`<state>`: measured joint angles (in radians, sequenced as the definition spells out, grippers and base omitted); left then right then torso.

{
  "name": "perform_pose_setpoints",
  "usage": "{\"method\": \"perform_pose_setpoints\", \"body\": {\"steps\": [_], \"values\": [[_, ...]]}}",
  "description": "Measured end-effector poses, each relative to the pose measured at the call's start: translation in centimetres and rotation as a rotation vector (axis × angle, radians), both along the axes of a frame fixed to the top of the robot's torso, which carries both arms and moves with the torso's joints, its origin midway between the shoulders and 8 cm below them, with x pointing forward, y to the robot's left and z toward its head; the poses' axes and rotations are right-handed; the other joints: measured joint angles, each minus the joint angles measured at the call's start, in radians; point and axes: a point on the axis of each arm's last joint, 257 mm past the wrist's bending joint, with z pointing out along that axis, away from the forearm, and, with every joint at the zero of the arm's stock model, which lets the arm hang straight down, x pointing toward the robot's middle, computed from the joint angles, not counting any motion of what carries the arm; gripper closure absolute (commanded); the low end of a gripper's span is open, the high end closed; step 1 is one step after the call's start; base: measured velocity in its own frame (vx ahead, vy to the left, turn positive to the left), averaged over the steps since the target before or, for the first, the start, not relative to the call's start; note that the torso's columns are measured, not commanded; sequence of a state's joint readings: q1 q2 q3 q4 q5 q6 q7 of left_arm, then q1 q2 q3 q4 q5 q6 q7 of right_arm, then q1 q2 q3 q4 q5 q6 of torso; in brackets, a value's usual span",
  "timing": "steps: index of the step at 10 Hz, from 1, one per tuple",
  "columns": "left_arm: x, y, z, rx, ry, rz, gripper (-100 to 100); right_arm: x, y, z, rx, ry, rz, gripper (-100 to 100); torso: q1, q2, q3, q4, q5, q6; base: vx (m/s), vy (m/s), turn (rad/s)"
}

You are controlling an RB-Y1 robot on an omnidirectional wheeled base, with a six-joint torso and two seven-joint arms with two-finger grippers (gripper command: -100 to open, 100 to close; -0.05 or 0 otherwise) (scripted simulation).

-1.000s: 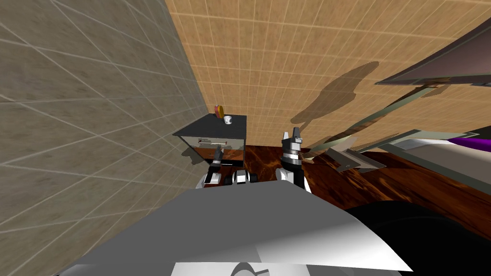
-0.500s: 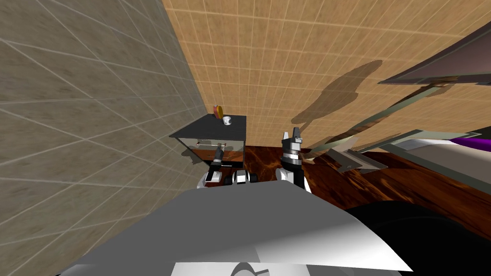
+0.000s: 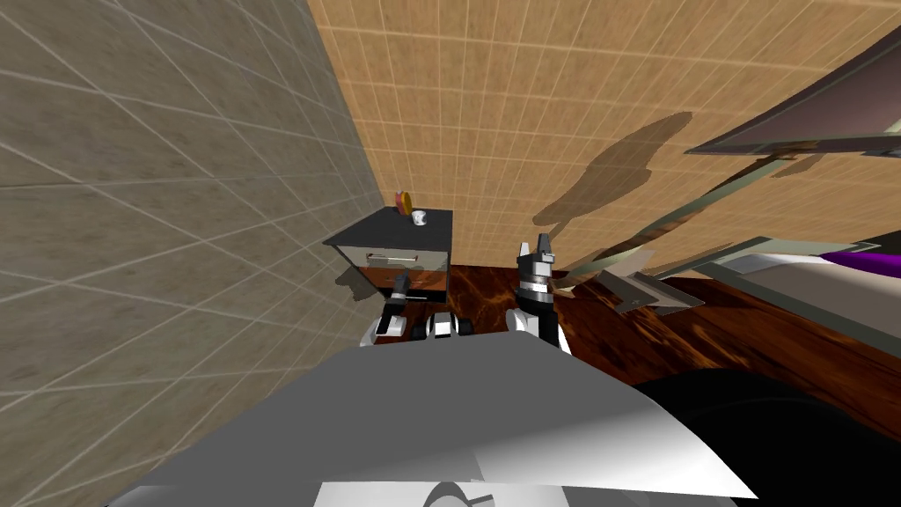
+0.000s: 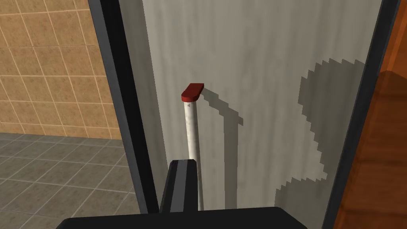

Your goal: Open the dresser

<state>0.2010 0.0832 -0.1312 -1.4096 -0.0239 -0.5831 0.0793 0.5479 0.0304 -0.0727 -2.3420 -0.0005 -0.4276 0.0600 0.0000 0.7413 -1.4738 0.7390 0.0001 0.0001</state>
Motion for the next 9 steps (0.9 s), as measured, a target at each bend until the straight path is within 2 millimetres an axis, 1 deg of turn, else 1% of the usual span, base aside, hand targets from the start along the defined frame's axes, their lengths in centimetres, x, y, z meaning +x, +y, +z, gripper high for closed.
{"method": "perform_pose_setpoints", "body": {"steps": [1,2,5,7,9], "values": [[0.0,0.0,0.1,0.000,0.003,-0.002,100,0.0,0.0,0.0,0.000,0.000,0.000,0,-0.001,-0.003,-0.002,-0.001,0.000,0.000,-0.081,0.002,0.003],[0.0,0.0,0.1,0.000,0.004,-0.002,-100,0.0,0.0,0.0,0.000,0.000,0.000,0,0.000,-0.009,-0.006,-0.003,0.000,0.000,0.089,-0.006,-0.024],[0.7,0.8,0.4,0.021,0.003,-0.004,-100,0.0,0.0,0.0,0.000,0.001,0.000,0,0.001,-0.010,-0.007,-0.003,0.000,0.000,0.177,0.021,-0.014],[0.9,0.5,0.4,0.004,0.008,0.002,-100,0.0,0.0,0.0,0.000,0.000,0.000,0,-0.001,0.004,0.002,0.001,0.000,0.000,0.067,-0.001,-0.002],[1.6,0.5,1.3,0.003,0.006,0.002,-100,0.0,0.0,0.0,0.000,0.000,0.000,0,-0.001,0.000,0.000,0.000,0.000,0.000,0.052,-0.004,-0.003]]}}
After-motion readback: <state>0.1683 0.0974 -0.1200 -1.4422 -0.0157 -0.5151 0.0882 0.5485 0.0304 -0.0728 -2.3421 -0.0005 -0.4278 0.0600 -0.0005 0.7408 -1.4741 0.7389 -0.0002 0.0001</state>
